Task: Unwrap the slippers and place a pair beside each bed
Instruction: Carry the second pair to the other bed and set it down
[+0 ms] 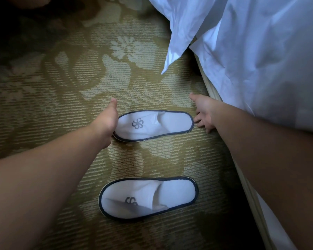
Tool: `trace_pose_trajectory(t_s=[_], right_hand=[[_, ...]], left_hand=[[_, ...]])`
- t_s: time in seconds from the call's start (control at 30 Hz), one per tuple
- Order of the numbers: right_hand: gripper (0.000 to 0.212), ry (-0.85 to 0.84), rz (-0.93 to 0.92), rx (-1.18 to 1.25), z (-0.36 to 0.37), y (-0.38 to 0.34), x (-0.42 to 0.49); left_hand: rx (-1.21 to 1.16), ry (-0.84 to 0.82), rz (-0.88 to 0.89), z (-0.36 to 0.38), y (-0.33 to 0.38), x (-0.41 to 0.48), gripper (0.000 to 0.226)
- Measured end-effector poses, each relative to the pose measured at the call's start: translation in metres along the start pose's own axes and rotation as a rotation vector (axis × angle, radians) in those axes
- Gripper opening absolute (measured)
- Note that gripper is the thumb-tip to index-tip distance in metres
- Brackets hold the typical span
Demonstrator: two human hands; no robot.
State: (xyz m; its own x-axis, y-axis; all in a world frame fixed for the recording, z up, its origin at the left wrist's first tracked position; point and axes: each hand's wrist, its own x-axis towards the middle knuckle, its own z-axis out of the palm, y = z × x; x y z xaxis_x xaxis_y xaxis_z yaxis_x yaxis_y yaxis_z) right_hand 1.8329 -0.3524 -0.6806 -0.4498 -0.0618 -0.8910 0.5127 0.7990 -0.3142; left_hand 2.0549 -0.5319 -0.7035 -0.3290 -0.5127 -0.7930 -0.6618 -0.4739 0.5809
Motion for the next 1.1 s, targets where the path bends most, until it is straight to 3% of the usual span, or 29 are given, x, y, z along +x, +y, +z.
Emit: trace_pose_trajectory(t_s=[0.8, 0.97, 1.1], right_hand=[[0.1, 0.041, 0.007, -0.017, 0.004, 0.01, -0.021], [0.099, 0.035, 0.035, -0.07, 0.007, 0.03, -0.039], [0.097, 0.015, 0.066, -0.119, 0.018, 0.06, -0.057]], left_hand=[[0.074, -0.027, 0.032, -0.003, 0.001, -0.023, 0.088], [0.243, -0.006, -0.05, -0.019, -0.01, -0.044, 0.08], [0.602, -0.028, -0.179, -0.038, -0.024, -0.062, 0.083]])
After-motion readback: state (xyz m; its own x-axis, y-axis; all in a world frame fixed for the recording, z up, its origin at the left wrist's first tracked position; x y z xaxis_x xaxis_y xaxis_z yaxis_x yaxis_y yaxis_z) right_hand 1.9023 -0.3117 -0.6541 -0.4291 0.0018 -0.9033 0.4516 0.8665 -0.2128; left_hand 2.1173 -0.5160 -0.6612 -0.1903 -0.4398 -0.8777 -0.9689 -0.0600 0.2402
